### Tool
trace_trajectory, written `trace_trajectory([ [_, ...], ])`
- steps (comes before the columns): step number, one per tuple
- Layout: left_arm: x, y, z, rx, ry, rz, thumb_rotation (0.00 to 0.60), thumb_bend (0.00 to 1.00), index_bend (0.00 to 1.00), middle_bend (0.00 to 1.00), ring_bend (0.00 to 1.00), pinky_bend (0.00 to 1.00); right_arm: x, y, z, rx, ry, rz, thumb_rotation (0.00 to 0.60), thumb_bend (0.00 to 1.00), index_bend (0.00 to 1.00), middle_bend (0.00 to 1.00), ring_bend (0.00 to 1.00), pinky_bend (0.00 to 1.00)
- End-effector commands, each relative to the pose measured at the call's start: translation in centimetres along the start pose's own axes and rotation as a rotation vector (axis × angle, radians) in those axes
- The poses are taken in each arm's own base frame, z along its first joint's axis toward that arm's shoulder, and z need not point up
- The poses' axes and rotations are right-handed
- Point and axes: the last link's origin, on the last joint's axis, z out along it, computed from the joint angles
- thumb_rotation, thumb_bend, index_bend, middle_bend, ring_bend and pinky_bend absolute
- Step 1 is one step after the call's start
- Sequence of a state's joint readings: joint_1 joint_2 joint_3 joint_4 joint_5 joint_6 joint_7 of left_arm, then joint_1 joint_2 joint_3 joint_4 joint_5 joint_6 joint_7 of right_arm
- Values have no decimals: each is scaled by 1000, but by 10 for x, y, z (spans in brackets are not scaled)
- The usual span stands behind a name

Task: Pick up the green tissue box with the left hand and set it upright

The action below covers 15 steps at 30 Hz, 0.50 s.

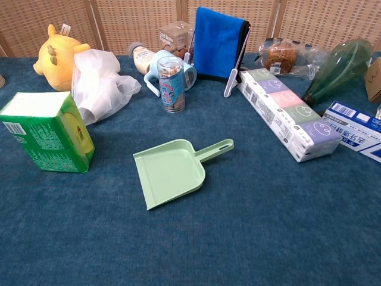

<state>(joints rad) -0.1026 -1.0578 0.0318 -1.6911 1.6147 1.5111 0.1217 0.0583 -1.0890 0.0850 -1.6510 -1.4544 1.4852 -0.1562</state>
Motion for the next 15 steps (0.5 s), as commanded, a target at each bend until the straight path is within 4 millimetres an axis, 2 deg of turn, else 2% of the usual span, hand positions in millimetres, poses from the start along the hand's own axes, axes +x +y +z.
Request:
trace_trajectory([
  [1,0,-1,-1,6,1,1,600,53,28,0,0,0,-1,-1,1,5,11,2,600,0,0,0,0,18],
  [9,0,-1,4,3,0,-11,600,53,30,0,0,0,-9,-1,4,3,-8,2,600,0,0,0,0,18],
  [13,-2,12,24,-36,-5,-30,600,50,38,0,0,0,-6,-2,3,7,-1,9,600,0,0,0,0,19],
  [15,-6,26,43,-74,-22,-35,600,50,41,0,0,0,-5,-2,2,9,0,14,600,0,0,0,0,19],
])
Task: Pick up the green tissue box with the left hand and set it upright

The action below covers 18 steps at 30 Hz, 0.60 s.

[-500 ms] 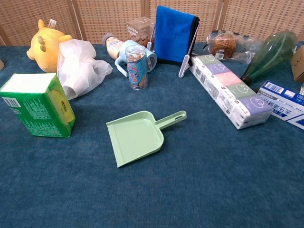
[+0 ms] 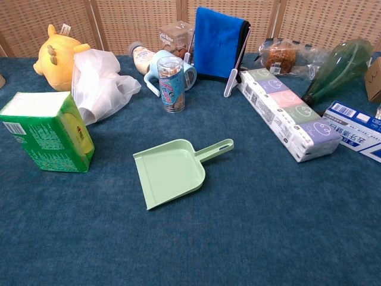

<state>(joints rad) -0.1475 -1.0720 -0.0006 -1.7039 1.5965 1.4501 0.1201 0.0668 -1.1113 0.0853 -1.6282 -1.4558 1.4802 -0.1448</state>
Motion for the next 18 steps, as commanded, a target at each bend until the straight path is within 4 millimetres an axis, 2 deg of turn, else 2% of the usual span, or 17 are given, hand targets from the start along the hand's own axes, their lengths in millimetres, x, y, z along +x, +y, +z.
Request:
trace_trajectory([
  [1,-6,22,30,-59,-27,-19,600,50,42,0,0,0,1,0,-1,2,0,4,600,0,0,0,0,18],
  [4,-13,44,57,-113,-60,-20,600,49,43,0,0,0,2,1,-1,-1,-3,6,600,0,0,0,0,18],
  [10,-28,82,86,-168,-107,-7,600,49,46,0,0,0,2,3,0,-10,-14,17,600,0,0,0,0,19],
  [16,-38,102,96,-168,-144,3,600,50,69,0,0,30,3,3,0,-8,-18,26,600,0,0,0,0,18],
  [18,-40,106,98,-166,-148,6,600,49,92,27,0,59,2,3,0,-7,-19,28,600,0,0,0,0,18],
])
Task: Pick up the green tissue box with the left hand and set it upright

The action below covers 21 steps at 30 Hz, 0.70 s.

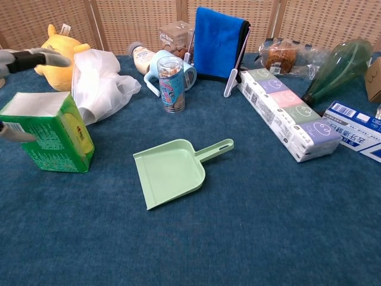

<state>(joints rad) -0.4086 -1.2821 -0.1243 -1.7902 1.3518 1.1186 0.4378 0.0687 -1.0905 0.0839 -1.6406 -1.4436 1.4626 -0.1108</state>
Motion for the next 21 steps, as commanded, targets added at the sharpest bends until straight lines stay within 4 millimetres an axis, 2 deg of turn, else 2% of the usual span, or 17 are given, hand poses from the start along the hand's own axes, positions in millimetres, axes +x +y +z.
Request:
trace_trajectory([
  [1,-2,9,7,-8,-6,-3,600,49,112,61,4,76,0,0,0,0,-2,2,600,0,0,0,0,18],
  [3,-2,11,9,-8,-3,2,600,49,163,136,36,104,0,0,0,0,-5,5,600,0,0,0,0,18],
  [8,-4,16,16,-4,-12,16,600,67,341,325,215,243,-2,0,0,1,-27,12,600,0,0,0,0,19],
  [11,-5,20,18,-5,-6,22,600,84,415,409,286,301,-2,1,0,-3,-41,17,600,0,0,0,0,18],
  [17,-6,18,17,17,12,38,600,112,472,471,353,362,-2,1,1,-3,-50,30,600,0,0,0,0,21],
  [21,-5,15,17,30,20,32,600,118,482,482,365,380,-2,0,1,0,-52,32,600,0,0,0,0,21],
])
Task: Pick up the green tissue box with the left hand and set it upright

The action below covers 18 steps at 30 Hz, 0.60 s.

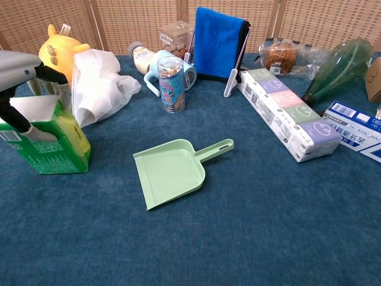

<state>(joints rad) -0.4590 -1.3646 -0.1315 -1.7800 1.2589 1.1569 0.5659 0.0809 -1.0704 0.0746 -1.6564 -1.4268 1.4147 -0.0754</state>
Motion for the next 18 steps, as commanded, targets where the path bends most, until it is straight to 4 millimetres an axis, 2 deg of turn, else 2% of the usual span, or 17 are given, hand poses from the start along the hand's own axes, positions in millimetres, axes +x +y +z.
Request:
trace_trajectory([
  [1,0,-2,-1,5,3,-8,600,120,487,487,371,387,0,0,0,1,1,-1,600,0,0,0,0,21],
  [8,6,-2,-12,-36,39,-159,600,121,517,519,405,419,0,0,0,0,-1,7,600,0,0,0,0,21],
  [18,12,-14,-42,-155,244,-419,600,118,518,522,405,425,-2,-1,0,1,-5,-1,600,0,0,0,0,21],
])
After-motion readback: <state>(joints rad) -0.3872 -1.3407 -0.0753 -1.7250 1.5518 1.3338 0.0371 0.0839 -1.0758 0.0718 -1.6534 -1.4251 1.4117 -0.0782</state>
